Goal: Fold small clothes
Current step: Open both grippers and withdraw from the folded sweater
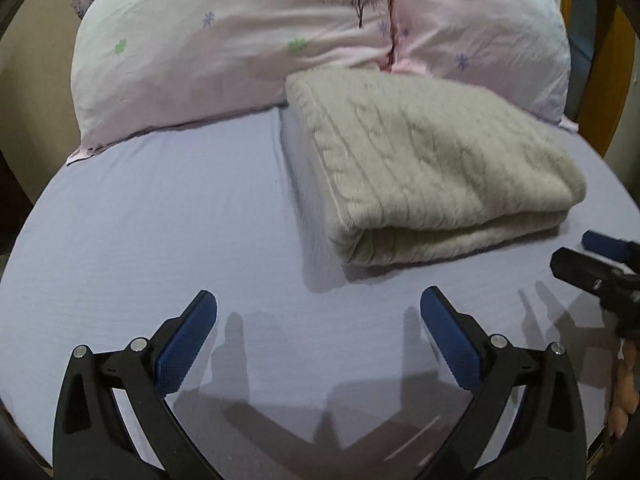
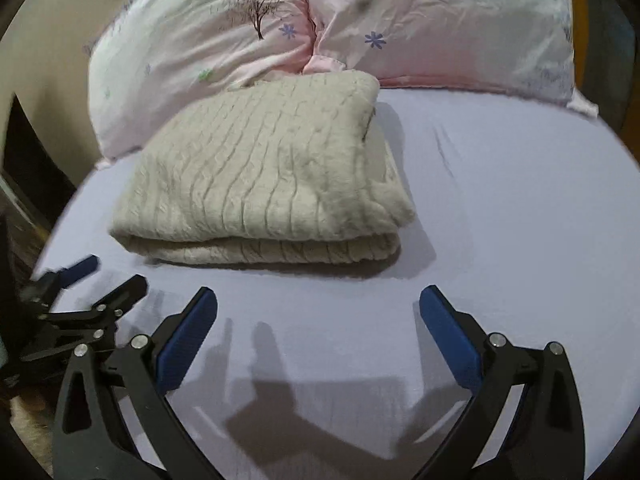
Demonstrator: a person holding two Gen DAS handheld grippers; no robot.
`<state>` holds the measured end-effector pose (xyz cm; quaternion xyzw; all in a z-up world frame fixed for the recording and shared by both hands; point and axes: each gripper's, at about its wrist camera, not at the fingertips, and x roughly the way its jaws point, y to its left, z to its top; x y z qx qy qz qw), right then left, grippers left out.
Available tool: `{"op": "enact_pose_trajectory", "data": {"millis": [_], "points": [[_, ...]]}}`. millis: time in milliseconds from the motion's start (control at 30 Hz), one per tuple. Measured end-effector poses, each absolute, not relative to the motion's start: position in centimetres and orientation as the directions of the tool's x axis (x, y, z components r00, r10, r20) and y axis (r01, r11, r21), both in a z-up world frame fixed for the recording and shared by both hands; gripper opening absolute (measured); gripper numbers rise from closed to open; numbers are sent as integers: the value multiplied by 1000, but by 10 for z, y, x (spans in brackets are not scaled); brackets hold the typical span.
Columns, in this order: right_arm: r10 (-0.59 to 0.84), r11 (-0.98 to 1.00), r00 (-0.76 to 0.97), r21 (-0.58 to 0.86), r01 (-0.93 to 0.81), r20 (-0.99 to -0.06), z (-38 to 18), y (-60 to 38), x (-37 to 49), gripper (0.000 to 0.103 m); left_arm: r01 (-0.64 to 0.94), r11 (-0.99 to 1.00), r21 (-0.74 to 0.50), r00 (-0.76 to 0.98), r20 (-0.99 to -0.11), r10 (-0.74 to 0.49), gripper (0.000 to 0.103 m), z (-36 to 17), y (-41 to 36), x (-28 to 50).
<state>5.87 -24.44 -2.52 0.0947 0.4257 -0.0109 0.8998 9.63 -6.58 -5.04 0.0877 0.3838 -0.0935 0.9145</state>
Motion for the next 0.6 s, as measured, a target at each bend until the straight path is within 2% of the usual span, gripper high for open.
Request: {"op": "enact_pose_trajectory", "data": {"millis": [100,333,600], "points": [[13,997,609,59,56,-793,-31,-228,61,101,222,968,121,669,-740,-61,102,-55,-68,100],[-45,999,573,-20,51,-818,-39,-222,68,101,217,975,40,639,-761,-111,102,-58,-59,106],[-46,998,572,-18,54,-819,-39,-224,71,101,217,975,42,639,-761,-109,102,-58,-61,106]]}}
